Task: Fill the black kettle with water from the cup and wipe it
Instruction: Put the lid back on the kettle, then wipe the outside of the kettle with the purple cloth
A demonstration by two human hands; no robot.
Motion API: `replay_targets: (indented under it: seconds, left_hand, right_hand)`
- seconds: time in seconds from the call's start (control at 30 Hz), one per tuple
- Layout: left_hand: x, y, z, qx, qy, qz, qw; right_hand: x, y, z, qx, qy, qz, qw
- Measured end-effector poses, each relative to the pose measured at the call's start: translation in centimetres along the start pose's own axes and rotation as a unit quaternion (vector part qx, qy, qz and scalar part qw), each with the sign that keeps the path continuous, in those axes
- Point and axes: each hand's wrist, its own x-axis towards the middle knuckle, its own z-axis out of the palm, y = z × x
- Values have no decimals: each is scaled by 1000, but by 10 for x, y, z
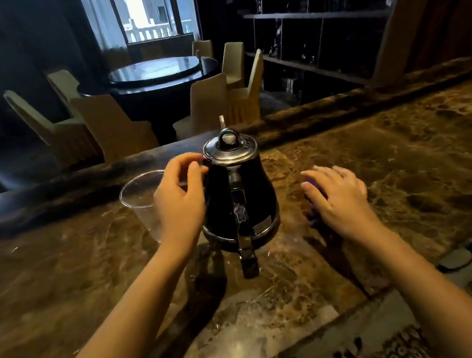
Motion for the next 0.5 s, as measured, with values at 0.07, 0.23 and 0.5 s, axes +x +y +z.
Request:
replay_targets:
  seconds: [0.07,0.23,0.5]
  left_hand:
    - [-26,2,11,-23,-1,-64,998]
    - [-52,10,39,-92,-32,-158,983]
    - [-48,5,37,-38,70,-188,979]
  right_hand:
    - [14,23,6,-51,-101,39,993]
    - [18,47,27,-169,-167,-39,971]
    - [20,48,32,-97,-36,17,995]
